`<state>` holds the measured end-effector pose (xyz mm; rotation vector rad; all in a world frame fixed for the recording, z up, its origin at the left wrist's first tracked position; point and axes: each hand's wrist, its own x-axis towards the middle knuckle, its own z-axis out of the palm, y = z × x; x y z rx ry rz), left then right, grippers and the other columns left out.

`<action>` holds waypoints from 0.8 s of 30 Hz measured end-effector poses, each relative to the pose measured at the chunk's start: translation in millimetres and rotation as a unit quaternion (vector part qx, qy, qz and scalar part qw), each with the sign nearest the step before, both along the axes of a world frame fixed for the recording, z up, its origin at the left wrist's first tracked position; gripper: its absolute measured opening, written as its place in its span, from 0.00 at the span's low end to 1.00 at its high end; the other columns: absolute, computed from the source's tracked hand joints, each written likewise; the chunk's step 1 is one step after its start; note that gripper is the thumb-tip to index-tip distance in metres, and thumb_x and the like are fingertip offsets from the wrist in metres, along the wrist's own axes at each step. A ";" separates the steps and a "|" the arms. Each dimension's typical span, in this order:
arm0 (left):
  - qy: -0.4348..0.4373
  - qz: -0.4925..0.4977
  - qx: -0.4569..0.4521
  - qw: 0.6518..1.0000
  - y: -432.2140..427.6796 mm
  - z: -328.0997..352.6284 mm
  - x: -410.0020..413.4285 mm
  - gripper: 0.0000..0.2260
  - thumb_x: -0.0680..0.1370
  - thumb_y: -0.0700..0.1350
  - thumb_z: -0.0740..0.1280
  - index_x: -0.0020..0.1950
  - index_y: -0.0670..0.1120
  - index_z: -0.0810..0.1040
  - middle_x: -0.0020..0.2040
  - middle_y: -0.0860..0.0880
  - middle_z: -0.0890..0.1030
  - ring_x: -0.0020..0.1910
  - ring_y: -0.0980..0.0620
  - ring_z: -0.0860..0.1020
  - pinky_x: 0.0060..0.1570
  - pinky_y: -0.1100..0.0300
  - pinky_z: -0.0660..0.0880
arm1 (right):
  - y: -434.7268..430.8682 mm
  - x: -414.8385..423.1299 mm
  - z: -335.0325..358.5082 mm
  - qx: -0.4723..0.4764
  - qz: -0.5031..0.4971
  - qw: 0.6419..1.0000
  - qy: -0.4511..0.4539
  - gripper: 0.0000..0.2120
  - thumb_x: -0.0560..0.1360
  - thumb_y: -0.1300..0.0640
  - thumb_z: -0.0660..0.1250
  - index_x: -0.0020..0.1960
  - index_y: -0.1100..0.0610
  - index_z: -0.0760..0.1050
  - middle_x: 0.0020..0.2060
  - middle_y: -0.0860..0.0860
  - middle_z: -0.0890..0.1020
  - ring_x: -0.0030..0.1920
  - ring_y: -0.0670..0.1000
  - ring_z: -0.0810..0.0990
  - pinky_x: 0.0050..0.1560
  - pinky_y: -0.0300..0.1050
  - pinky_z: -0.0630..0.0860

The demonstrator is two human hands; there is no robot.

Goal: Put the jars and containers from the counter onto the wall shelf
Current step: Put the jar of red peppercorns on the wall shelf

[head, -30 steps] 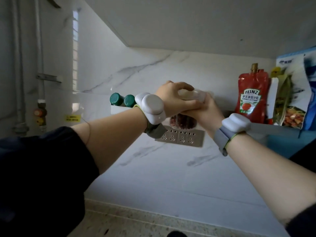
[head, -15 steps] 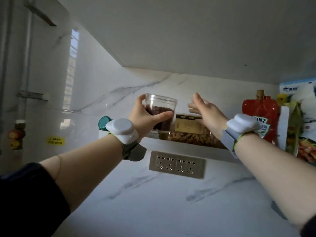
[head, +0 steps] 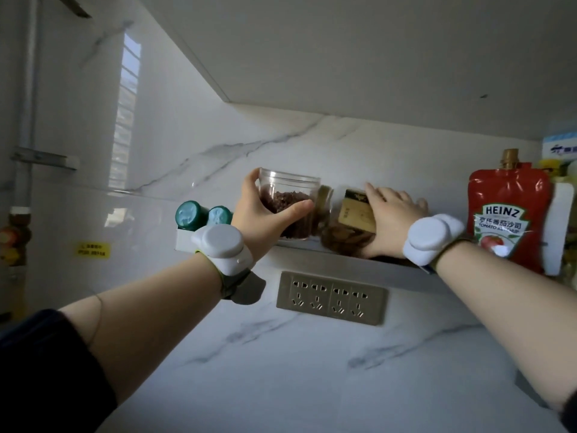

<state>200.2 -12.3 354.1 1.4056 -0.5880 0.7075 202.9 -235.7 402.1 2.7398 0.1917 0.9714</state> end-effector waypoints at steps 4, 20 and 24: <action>0.019 0.002 0.008 1.000 -17.2 -4.7 1.9 0.41 0.62 0.51 0.77 0.69 0.50 0.58 0.50 0.56 0.77 0.50 0.57 0.79 0.45 0.62 0.79 | -36.3 -20.5 -1.2 0.277 0.037 0.959 -0.052 0.64 0.52 0.35 0.76 0.74 0.54 0.44 0.73 0.60 0.59 0.71 0.63 0.60 0.69 0.60 0.62; 0.122 -0.073 0.131 0.981 -102.2 15.9 10.1 0.39 0.63 0.48 0.77 0.68 0.50 0.60 0.58 0.40 0.77 0.55 0.43 0.78 0.58 0.46 0.75 | -104.2 -53.6 -3.1 0.460 0.095 0.883 -0.012 0.67 0.44 0.27 0.69 0.74 0.49 0.44 0.71 0.56 0.65 0.69 0.58 0.66 0.67 0.57 0.66; 0.112 -0.074 0.117 0.984 -97.2 12.3 9.4 0.36 0.63 0.50 0.77 0.65 0.52 0.62 0.59 0.42 0.74 0.56 0.44 0.76 0.58 0.45 0.75 | -100.9 -41.6 14.6 0.522 0.178 0.832 0.056 0.70 0.43 0.35 0.76 0.75 0.51 0.43 0.73 0.55 0.63 0.71 0.56 0.62 0.71 0.59 0.61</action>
